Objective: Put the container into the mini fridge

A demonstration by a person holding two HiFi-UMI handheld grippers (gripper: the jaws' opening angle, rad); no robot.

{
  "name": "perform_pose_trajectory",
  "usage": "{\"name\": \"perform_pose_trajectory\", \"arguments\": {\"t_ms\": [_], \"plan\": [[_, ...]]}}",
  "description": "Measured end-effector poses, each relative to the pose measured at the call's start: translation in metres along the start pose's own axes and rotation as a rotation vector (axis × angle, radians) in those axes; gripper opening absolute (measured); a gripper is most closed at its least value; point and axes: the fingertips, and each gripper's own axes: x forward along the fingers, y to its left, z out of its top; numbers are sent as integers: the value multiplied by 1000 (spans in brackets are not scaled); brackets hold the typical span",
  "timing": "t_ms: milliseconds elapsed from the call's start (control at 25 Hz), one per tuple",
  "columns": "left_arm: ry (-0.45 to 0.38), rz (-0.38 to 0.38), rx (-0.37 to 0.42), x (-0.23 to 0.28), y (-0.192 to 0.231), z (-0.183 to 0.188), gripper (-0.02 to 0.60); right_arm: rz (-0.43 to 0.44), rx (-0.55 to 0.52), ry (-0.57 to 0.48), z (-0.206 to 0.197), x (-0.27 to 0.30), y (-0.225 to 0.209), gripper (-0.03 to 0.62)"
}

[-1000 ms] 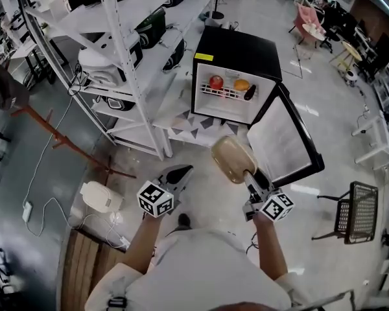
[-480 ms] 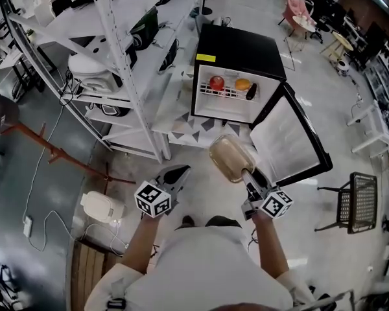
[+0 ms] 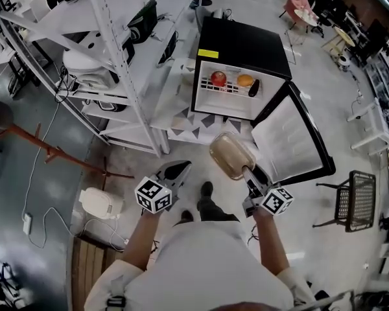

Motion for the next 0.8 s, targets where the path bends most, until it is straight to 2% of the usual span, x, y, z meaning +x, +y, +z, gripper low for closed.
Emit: {"name": "perform_pose_trajectory", "arguments": {"t_ms": [360, 640, 800], "plan": [[32, 45, -16, 30, 32, 2, 5, 15, 4, 62, 3, 49, -36, 229], [65, 66, -32, 65, 59, 8, 5, 37, 98, 116, -1, 91, -78, 229], [79, 78, -31, 87, 73, 15, 5, 18, 115, 155, -4, 118, -106, 229]]}}
